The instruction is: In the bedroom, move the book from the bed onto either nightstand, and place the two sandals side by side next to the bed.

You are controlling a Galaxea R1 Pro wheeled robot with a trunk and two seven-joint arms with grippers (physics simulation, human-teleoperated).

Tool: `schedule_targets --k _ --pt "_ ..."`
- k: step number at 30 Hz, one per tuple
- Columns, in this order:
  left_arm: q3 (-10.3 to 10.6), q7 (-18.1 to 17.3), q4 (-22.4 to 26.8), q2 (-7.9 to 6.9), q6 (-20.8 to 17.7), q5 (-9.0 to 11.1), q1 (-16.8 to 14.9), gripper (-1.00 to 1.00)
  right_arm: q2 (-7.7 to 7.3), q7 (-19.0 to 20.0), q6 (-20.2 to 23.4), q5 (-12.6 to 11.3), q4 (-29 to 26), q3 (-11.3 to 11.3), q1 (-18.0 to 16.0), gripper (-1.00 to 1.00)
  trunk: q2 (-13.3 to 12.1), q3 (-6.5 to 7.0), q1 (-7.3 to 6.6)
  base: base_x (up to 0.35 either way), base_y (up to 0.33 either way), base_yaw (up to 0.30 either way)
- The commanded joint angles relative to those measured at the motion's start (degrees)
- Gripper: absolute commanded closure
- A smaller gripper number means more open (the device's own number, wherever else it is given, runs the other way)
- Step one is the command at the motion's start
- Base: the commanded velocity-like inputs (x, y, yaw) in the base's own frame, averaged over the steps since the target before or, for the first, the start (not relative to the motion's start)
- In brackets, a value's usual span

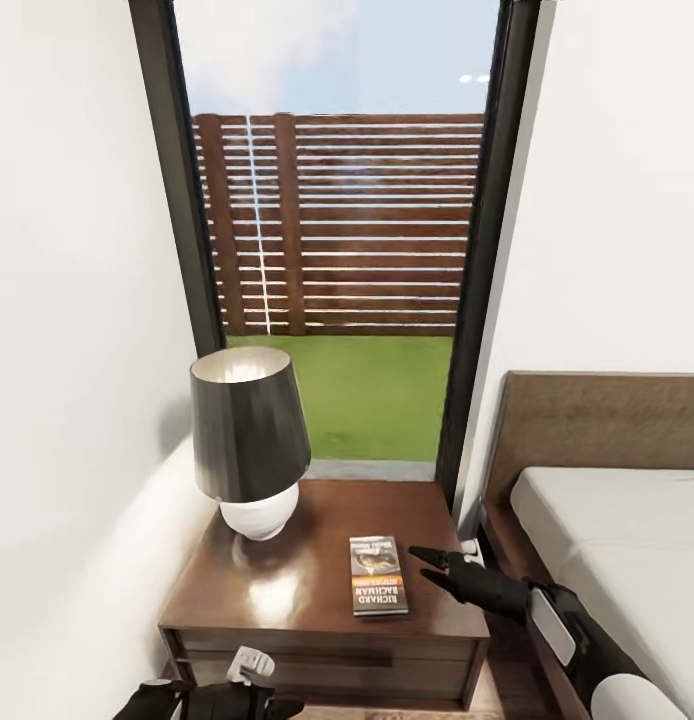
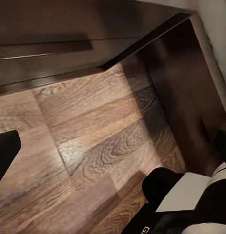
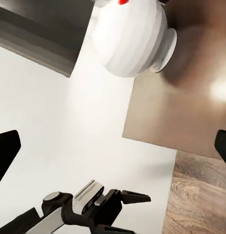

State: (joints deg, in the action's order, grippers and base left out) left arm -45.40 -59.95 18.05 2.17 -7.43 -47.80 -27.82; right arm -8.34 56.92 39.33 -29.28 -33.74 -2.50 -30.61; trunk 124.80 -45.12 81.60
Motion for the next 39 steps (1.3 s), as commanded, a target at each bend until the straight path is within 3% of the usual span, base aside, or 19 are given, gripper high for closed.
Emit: schedule_targets --k 1,2,6,7,8,10,16,20,27,34,37,39 --pt "-0.5 -0.4 0.1 0.05 -0.6 -0.4 0.0 -1.0 -0.33 0.1 -0.9 0.0 0.2 0.0 0.3 -1.0 -0.4 0.12 -0.24 0.0 0.0 0.0" --pt "-0.5 -0.4 0.1 0.04 -0.6 -0.4 0.0 -1.0 -0.45 0.2 -1.9 0.4 0.4 0.0 0.4 -1.0 -0.8 0.3 -0.46 0.0 0.0 0.0" --pt "-0.5 -0.4 0.1 0.03 -0.6 -0.3 0.0 -1.0 -0.7 0.4 -7.3 7.3 7.2 0.0 1.5 -1.0 -2.4 1.02 -1.33 0.0 0.0 0.0" --pt "-0.5 -0.4 0.1 0.03 -0.6 -0.3 0.0 -1.0 -0.74 0.4 -9.1 9.3 10.1 0.0 1.7 -1.0 -2.8 1.2 -1.55 0.0 0.0 0.0" --pt "-0.5 -0.4 0.1 0.03 -0.6 -0.3 0.0 -1.0 -0.77 0.4 -13.5 11.8 15.3 0.0 1.8 -1.0 -3.2 1.38 -1.77 0.0 0.0 0.0" --pt "-0.5 -0.4 0.1 0.03 -0.6 -0.3 0.0 -1.0 -0.79 0.5 -17.2 12.6 18.4 0.0 1.9 -1.0 -4.0 1.74 -2.21 0.0 0.0 0.0" --pt "-0.5 -0.4 0.1 0.03 -0.6 -0.3 0.0 -1.0 -0.89 0.5 -28.5 13.7 30.1 0.0 2.0 -1.0 -6.4 2.82 -3.53 0.0 0.0 0.0" --pt "-0.5 -0.3 0.1 0.03 -0.6 -0.3 0.0 -1.0 -1.84 0.5 -28.9 13.6 30.5 0.0 2.0 -1.0 -8.0 3.53 -4.41 0.0 0.0 0.0" --pt "-0.5 -0.1 0.1 0.01 -0.6 -0.3 0.0 -1.0 -2.01 0.1 -31.3 13.5 30.6 0.0 2.0 -1.0 -10.8 4.79 -5.95 0.0 0.0 0.0" --pt "-0.5 7.7 -0.8 -0.56 -0.6 -0.3 0.8 -1.0 -2.03 -1.4 -32.1 13.5 35.7 0.0 2.0 -1.0 -13.6 6.05 -7.48 0.0 0.0 0.0" --pt "-0.5 11.6 -2.5 -0.66 -0.3 -0.3 2.1 -1.0 -2.06 -4.6 -34.0 13.5 37.5 0.0 2.4 -1.0 -14.8 6.59 -8.14 0.0 0.0 0.0" --pt "-0.5 14.1 -3.6 -0.72 0.7 -0.3 2.6 -1.0 -2.05 -9.0 -34.9 13.5 38.0 0.0 3.9 -1.0 -15.6 6.95 -8.58 0.0 0.0 0.0"
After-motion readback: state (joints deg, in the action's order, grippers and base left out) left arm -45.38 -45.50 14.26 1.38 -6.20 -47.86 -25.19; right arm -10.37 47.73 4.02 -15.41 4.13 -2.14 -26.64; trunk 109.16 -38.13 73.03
